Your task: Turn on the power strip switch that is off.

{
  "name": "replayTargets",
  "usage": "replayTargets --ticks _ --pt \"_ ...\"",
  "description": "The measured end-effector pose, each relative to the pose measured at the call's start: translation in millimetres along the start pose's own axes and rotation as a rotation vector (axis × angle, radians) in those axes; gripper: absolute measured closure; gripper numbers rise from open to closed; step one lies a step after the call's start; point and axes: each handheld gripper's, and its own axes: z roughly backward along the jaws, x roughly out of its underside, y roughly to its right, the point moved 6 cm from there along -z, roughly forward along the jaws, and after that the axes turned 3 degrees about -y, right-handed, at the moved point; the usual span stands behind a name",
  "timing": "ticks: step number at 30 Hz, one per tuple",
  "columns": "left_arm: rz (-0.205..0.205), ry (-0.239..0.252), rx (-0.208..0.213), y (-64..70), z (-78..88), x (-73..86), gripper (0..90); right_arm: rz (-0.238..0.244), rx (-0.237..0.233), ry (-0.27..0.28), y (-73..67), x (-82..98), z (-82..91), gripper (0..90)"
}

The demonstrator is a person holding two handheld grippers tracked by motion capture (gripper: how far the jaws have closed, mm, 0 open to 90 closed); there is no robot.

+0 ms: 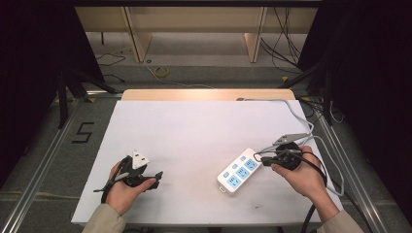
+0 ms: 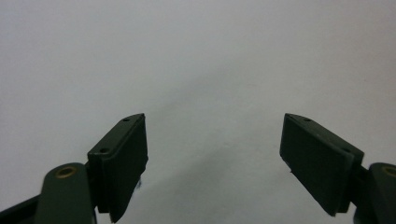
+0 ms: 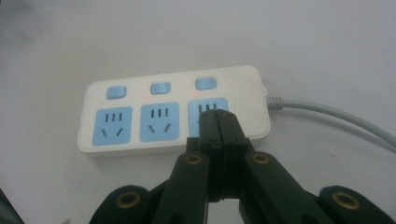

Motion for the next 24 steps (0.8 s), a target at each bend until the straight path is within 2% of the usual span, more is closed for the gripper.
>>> replayTargets --ticks 24 --pt "-0.006 -0.001 -0.003 -0.2 -0.2 0.3 22.9 0.022 -0.016 -0.048 -6.4 -5.7 -4.4 90.0"
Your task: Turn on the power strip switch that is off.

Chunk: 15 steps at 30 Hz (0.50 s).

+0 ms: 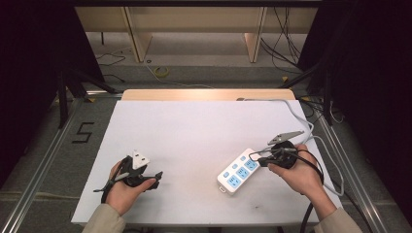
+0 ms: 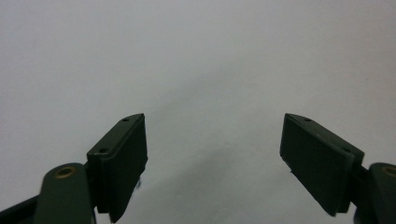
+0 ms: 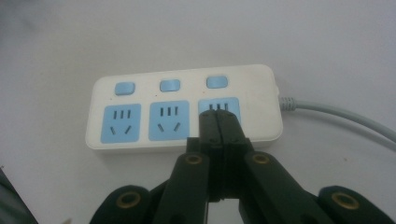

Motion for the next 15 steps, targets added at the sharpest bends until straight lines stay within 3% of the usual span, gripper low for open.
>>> replayTargets --ticks 15 --pt "-0.004 -0.001 -0.003 -0.4 0.3 -0.2 22.8 0.002 -0.008 -0.01 -2.9 -4.1 -2.1 90.0"
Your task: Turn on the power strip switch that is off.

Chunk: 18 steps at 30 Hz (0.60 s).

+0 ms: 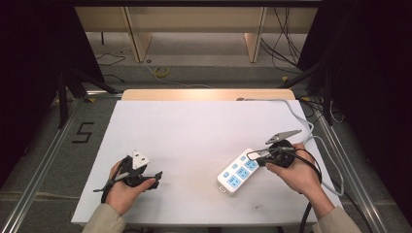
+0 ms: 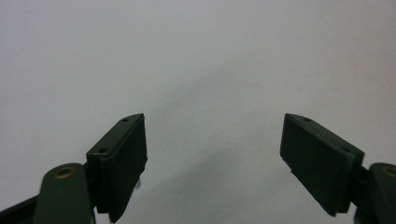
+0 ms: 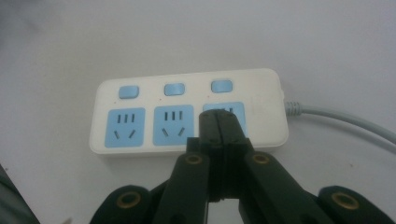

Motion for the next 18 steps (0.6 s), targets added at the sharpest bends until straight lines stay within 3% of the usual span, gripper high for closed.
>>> replayTargets --ticks 18 --pt "0.0 0.005 0.001 0.8 0.0 -0.7 22.7 0.02 -0.016 -0.01 -8.2 -7.5 -4.1 90.0"
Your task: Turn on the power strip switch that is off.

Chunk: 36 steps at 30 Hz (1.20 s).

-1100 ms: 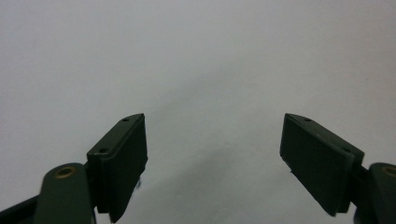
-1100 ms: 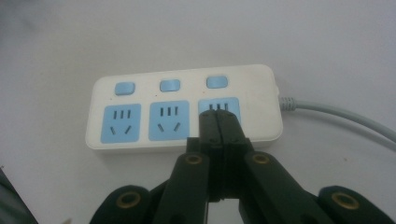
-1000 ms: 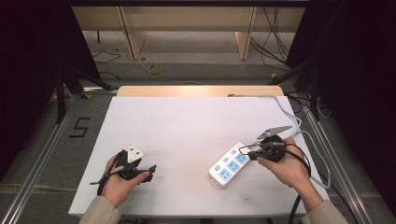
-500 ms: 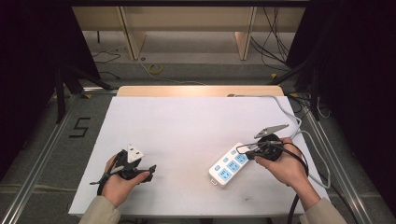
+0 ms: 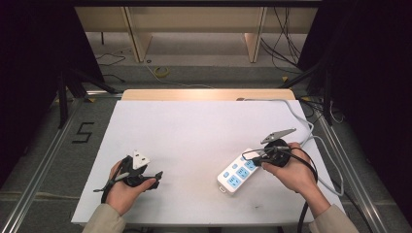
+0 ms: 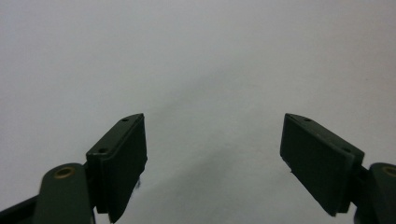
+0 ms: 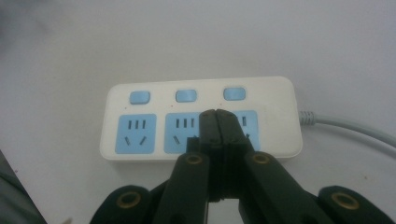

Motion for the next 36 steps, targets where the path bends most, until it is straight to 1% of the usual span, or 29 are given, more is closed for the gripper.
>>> replayTargets --ticks 13,19,24,31,33,36 --pt "-0.003 -0.002 0.001 0.8 0.0 -0.2 22.7 0.013 -0.008 -0.006 -5.1 -5.7 -1.3 90.0" --pt "-0.005 -0.001 0.001 1.0 0.6 -0.6 22.8 0.019 -0.011 -0.014 -7.1 -6.9 -2.0 90.0" --pt "-0.004 0.0 0.0 0.6 0.7 -0.7 22.8 0.034 -0.01 -0.025 -8.6 -6.8 -3.5 90.0" --pt "-0.005 -0.002 0.0 0.8 0.6 -0.6 22.7 0.035 -0.018 -0.035 -11.6 -8.1 -5.1 90.0" --pt "-0.007 -0.002 0.0 0.6 0.7 -0.6 22.7 0.044 -0.016 -0.036 -12.0 -9.0 -5.6 90.0" --pt "-0.006 -0.002 -0.001 0.8 0.4 -0.5 22.7 0.041 -0.018 -0.038 -13.0 -9.7 -5.8 90.0"
